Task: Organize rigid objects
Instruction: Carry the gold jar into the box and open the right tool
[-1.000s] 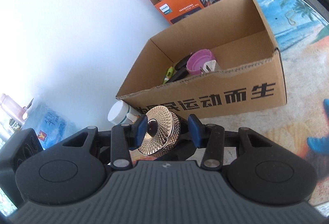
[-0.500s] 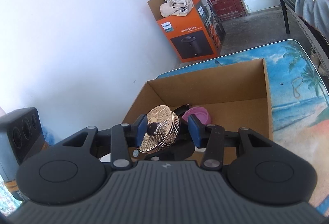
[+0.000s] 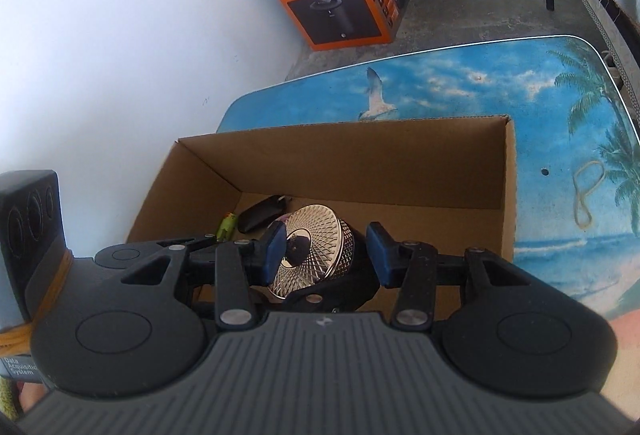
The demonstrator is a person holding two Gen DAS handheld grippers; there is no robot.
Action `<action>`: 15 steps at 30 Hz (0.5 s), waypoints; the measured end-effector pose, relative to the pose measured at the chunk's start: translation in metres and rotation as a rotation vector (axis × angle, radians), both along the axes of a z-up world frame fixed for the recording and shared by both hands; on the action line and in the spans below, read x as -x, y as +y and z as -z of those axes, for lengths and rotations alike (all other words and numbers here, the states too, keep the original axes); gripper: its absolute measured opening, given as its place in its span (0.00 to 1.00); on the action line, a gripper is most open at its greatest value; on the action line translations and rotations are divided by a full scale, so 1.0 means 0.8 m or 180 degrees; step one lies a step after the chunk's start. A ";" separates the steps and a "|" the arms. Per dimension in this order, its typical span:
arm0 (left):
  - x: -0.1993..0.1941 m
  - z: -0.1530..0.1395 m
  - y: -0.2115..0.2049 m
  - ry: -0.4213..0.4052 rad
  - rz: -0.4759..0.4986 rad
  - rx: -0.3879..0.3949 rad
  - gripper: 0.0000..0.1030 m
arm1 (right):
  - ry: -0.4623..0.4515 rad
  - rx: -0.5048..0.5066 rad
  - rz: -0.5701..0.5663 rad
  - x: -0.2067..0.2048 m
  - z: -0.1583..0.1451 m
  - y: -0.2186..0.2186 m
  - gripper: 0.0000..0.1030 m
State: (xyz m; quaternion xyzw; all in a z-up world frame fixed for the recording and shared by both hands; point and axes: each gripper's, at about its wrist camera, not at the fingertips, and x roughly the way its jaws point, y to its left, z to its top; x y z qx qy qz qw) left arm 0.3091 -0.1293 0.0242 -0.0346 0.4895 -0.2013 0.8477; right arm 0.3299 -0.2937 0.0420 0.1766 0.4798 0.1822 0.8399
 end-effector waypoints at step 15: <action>-0.025 0.028 0.001 0.0510 -0.0093 -0.0048 0.57 | 0.0082 0.0223 -0.0205 -0.031 0.028 0.022 0.41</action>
